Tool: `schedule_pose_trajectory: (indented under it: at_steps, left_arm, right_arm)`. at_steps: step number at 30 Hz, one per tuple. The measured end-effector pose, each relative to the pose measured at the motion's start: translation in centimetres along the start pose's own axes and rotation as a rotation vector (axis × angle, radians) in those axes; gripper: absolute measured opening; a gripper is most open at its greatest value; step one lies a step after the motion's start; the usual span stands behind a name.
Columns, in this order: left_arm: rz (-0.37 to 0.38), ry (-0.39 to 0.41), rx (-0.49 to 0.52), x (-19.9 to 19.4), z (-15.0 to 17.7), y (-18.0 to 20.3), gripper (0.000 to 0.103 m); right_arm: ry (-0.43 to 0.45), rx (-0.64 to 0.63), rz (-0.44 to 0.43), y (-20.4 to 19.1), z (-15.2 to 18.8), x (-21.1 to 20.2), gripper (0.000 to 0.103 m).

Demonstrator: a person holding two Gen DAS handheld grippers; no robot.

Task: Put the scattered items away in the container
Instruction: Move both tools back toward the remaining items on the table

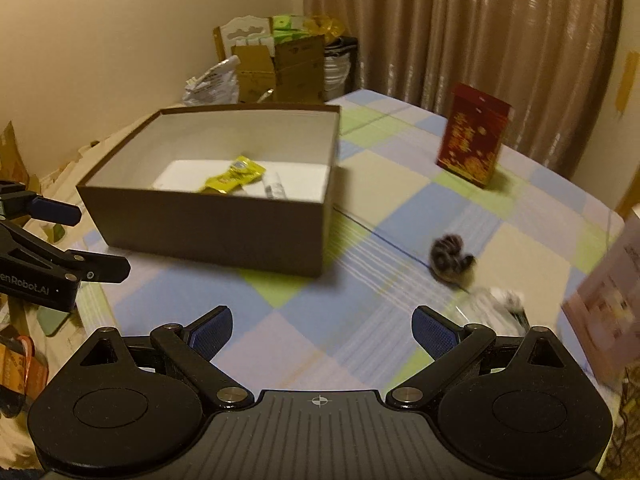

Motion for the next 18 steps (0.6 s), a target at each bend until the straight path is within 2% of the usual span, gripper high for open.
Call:
schedule_pose_trajectory:
  at_steps: [12,18]
  left_arm:
    - [0.061,-0.036,0.043,1.0,1.7,6.3,0.092]
    - [0.103,-0.041,0.088,1.7,1.7,9.2,0.092]
  right_arm:
    - [0.006,0.056,0.061,4.6,5.8,-3.1,0.101]
    - [-0.025,0.12,0.097,7.7,8.7,-3.6,0.101]
Point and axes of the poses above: each gripper's, at about its wrist camera, not at the fingertips, and x roughly the way its jaws point, y to its right, z to its underside, the point moved 5 cm from there along x, roughly the way its jaws point, and after that the axes turned 6 degrees about -y, right-handed, at the moved point
